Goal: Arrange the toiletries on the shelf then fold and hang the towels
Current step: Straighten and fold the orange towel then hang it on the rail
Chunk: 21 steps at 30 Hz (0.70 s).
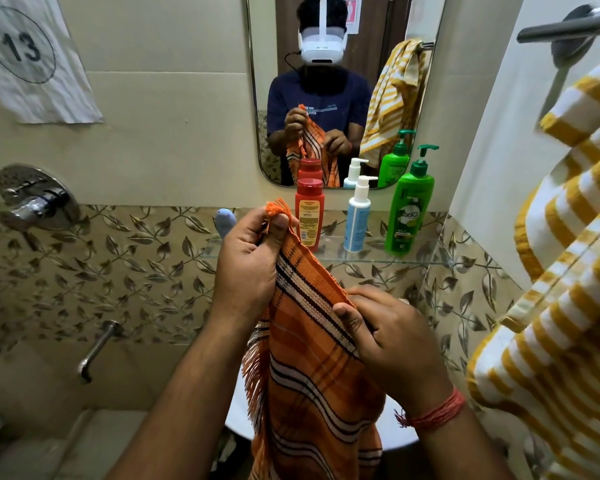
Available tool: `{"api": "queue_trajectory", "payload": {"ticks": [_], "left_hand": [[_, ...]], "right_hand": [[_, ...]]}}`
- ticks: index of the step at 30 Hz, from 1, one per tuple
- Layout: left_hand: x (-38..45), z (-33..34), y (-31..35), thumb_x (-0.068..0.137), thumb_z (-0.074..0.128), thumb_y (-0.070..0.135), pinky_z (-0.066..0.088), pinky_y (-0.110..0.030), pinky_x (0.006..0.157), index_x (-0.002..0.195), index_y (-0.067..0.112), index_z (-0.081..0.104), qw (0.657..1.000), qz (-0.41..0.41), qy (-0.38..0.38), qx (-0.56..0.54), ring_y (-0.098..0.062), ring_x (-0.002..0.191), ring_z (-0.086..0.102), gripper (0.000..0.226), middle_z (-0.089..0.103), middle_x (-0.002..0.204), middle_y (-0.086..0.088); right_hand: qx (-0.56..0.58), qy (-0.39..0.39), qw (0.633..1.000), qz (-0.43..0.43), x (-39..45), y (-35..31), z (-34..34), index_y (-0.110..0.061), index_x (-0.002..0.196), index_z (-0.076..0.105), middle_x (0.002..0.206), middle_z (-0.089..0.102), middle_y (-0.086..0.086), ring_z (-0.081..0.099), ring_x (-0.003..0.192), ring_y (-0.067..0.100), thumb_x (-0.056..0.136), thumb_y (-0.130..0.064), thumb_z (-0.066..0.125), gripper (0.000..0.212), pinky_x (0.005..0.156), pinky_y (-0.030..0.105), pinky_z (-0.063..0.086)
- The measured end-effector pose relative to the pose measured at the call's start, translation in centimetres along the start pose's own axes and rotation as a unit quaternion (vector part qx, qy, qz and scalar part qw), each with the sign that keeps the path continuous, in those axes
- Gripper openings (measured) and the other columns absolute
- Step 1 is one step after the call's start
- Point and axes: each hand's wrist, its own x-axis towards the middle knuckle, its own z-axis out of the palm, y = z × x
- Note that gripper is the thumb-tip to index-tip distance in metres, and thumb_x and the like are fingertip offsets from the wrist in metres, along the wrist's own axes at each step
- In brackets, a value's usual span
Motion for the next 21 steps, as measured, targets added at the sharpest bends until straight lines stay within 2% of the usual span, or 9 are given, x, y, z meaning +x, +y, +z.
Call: {"api": "queue_trajectory", "payload": {"ticks": [2,5,7,10,11,13,16,19,21], "left_hand": [[-0.1,0.1,0.1,0.099,0.054,0.028,0.053,-0.018,0.056,0.098,0.017,0.067,1.000,0.001,-0.005,-0.002,0.000,0.063,0.064,0.017,0.071,0.075,0.013],[-0.4,0.7,0.7,0.099,0.053,0.025,0.051,-0.017,0.050,0.099,0.011,0.065,0.999,0.001,-0.037,-0.022,-0.001,0.054,0.061,0.019,0.066,0.065,0.010],[-0.5,1.1,1.1,0.095,0.055,0.030,0.051,-0.018,0.050,0.096,0.012,0.067,0.997,0.007,-0.073,-0.031,-0.004,0.053,0.061,0.021,0.065,0.063,0.008],[-0.5,1.6,1.3,0.092,0.055,0.035,0.051,-0.020,0.053,0.093,0.018,0.069,0.994,0.031,-0.100,-0.012,-0.005,0.057,0.061,0.022,0.066,0.066,0.010],[-0.5,1.6,1.4,0.093,0.054,0.034,0.051,-0.020,0.052,0.093,0.017,0.068,0.994,0.031,-0.101,-0.016,-0.004,0.056,0.061,0.022,0.066,0.065,0.010],[-0.5,1.6,1.5,0.094,0.053,0.031,0.051,-0.018,0.050,0.094,0.014,0.067,0.995,0.026,-0.096,-0.027,-0.004,0.052,0.061,0.023,0.067,0.064,0.010],[-0.4,1.5,1.4,0.090,0.055,0.036,0.052,-0.019,0.052,0.091,0.017,0.069,0.995,0.031,-0.085,-0.031,-0.004,0.055,0.062,0.024,0.067,0.066,0.009],[-0.4,1.1,1.3,0.092,0.056,0.030,0.053,-0.019,0.053,0.092,0.013,0.068,0.996,0.021,-0.067,-0.053,-0.003,0.059,0.065,0.021,0.070,0.070,0.009],[0.0,0.1,1.0,0.093,0.057,0.029,0.054,-0.021,0.053,0.090,0.018,0.070,0.997,0.011,-0.029,-0.068,-0.005,0.058,0.065,0.017,0.069,0.069,0.007]], "right_hand": [[0.071,-0.049,0.996,-0.003,0.0,0.4,0.4,-0.019,0.101,0.075,0.101,0.070,-0.010,0.063,0.093,0.005,0.101,-0.053,0.039,0.049,0.077,0.026,0.052],[0.231,-0.164,0.959,0.026,-0.2,0.7,1.4,-0.018,0.096,0.073,0.099,0.068,-0.007,0.064,0.092,0.010,0.097,-0.046,0.054,0.034,0.075,0.026,0.051],[0.272,-0.224,0.935,0.047,-0.5,0.4,2.5,-0.030,0.087,0.069,0.092,0.065,-0.015,0.063,0.087,0.006,0.094,-0.039,0.062,0.014,0.075,0.027,0.051],[0.289,-0.274,0.915,0.062,-1.0,-0.1,3.8,-0.048,0.089,0.064,0.095,0.063,-0.022,0.062,0.092,0.001,0.092,-0.042,0.063,0.007,0.081,0.022,0.048],[0.284,-0.281,0.914,0.062,-1.0,-0.1,4.3,-0.048,0.100,0.065,0.105,0.063,-0.021,0.061,0.100,0.001,0.091,-0.049,0.061,0.010,0.087,0.024,0.049],[0.257,-0.297,0.917,0.063,-1.0,0.0,5.0,-0.041,0.121,0.063,0.121,0.061,-0.014,0.059,0.112,0.004,0.087,-0.064,0.056,0.041,0.095,0.031,0.050],[0.187,-0.349,0.914,0.087,-0.9,0.3,5.6,-0.040,0.130,0.056,0.125,0.061,-0.011,0.058,0.111,0.009,0.085,-0.070,0.051,0.054,0.096,0.037,0.050],[0.128,-0.382,0.908,0.111,-0.8,1.3,5.2,-0.031,0.119,0.060,0.113,0.066,-0.004,0.062,0.100,0.016,0.081,-0.073,0.047,0.059,0.089,0.040,0.053],[0.074,-0.362,0.922,0.117,-0.7,2.8,4.2,-0.018,0.096,0.064,0.095,0.064,0.000,0.062,0.086,0.018,0.071,-0.089,0.038,0.079,0.080,0.043,0.052]]}}
